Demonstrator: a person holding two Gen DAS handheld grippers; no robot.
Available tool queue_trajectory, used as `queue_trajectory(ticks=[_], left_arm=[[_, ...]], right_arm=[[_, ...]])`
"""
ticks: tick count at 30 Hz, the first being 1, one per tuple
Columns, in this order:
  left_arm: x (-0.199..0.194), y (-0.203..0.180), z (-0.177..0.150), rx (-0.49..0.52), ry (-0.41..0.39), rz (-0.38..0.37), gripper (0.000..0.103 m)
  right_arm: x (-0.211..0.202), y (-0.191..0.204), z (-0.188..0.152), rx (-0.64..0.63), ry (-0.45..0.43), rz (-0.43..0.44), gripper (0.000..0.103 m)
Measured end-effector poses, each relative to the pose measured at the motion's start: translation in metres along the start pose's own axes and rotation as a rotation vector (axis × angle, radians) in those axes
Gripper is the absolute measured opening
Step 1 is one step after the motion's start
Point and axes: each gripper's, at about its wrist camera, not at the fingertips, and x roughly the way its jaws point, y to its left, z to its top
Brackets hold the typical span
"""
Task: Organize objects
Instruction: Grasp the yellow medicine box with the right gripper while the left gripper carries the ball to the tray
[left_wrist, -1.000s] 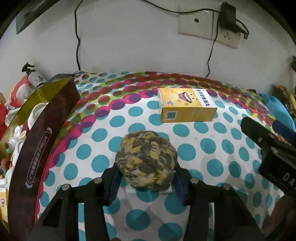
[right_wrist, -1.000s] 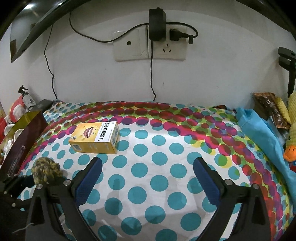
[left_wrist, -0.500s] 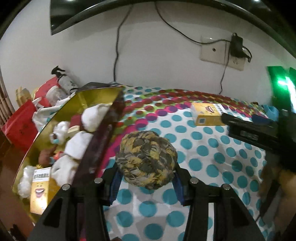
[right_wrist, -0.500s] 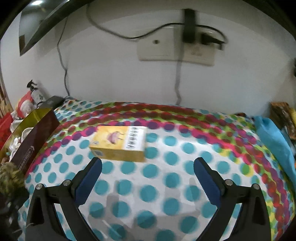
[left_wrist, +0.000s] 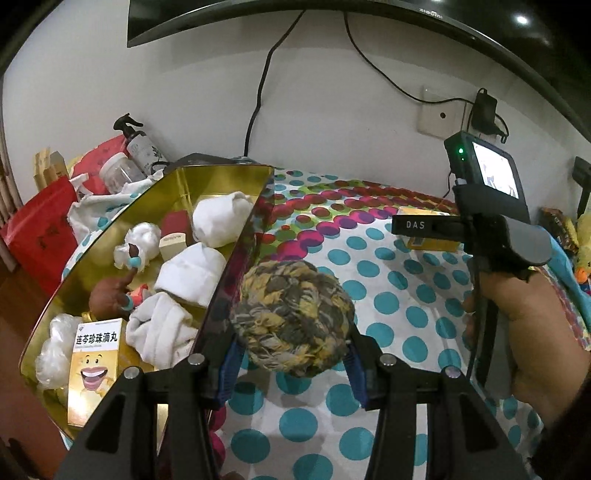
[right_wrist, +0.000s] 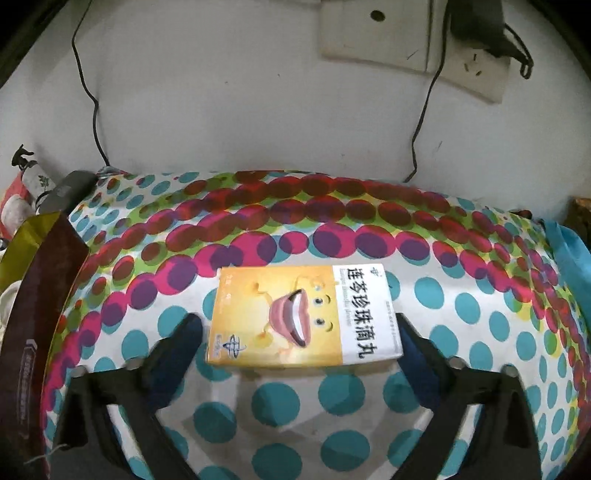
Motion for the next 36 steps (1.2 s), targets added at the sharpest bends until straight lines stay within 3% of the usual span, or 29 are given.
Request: queue_trajectory(ticks=[3,9,22,36], left_arm=[[-0.004,0.002,0.002,-0.007,-0.012,-0.005,0.049],[-0.01,-0.001,0.001,-0.005,-0.02,0.003,0.049],[-0.028,0.004,0.006,0.007,-0.062,0.059,0.049],[-0.025,0.098,0.021,-0.147,-0.058,0.207,0.049]], right_arm=[[-0.002,0.002,-0.001,-0.016,-0.016,0.018,0.084],[-0.034,0.015,-0.013,-0.115,-0.137,-0.019,0.084],[-0.072,-0.018,-0.054,-0.062,-0.152,-0.012,0.084],[-0.099,0.025,-0.077,-0.283,-0.262,-0.132,0.084]])
